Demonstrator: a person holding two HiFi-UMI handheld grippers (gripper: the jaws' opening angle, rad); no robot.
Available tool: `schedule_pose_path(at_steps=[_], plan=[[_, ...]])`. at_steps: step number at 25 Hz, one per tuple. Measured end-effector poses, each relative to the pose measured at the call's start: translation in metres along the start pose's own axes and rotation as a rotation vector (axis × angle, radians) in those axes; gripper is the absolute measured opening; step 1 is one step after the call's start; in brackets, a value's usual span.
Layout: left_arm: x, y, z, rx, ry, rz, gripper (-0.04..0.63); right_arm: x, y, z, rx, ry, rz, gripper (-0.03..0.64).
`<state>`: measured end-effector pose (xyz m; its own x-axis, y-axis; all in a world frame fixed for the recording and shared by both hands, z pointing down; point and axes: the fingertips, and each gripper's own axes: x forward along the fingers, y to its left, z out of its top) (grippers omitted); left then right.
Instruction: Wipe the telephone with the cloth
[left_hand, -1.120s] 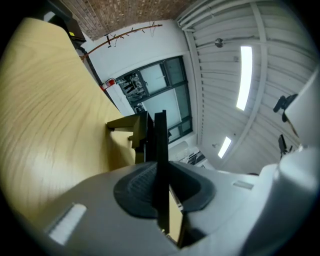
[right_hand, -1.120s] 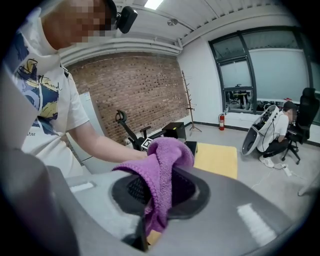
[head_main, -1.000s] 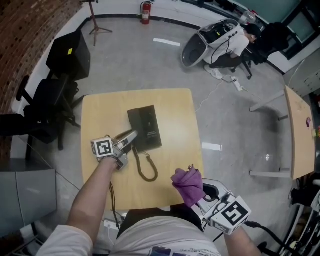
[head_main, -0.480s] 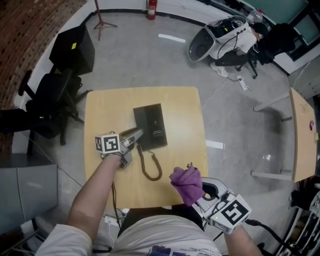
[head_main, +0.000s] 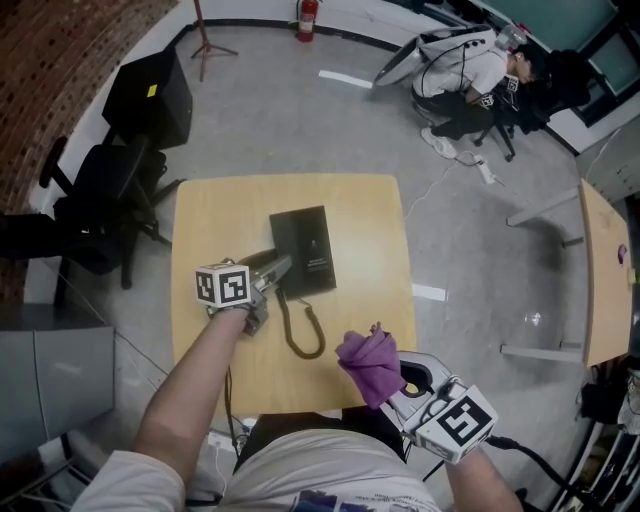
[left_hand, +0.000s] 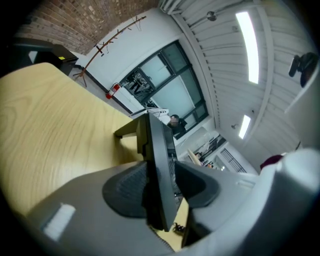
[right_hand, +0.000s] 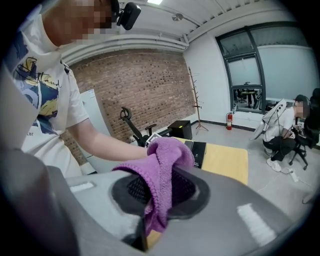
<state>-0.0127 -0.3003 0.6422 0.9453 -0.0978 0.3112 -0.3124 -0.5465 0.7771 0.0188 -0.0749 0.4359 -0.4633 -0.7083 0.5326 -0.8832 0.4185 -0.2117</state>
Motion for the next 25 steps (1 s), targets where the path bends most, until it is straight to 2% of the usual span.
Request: schedule_pose_path(at_steps=[4,10,14,18,25], plan=[[-0.004,0.000,-0.001,0.017,0.014,0.000,0.190,-0.004,-0.003,-0.005,-0.009,-0.001,-0.024,0.043],[-0.025,0.008,-0.001,0.039,-0.002,0.081,0.199,-0.011,0.000,-0.009,-0.008,-0.015,-0.052,0.043],[-0.047,-0.006,-0.006,0.107,-0.013,0.099,0.195,-0.017,0.005,-0.013,-0.027,-0.022,-0.052,0.043],[-0.074,-0.040,-0.018,0.161,-0.052,0.087,0.195,-0.024,0.007,-0.026,-0.027,-0.008,-0.058,0.042],[-0.118,-0.144,-0.072,0.246,-0.110,0.024,0.192,-0.034,0.013,-0.047,-0.101,-0.043,0.062,0.041]])
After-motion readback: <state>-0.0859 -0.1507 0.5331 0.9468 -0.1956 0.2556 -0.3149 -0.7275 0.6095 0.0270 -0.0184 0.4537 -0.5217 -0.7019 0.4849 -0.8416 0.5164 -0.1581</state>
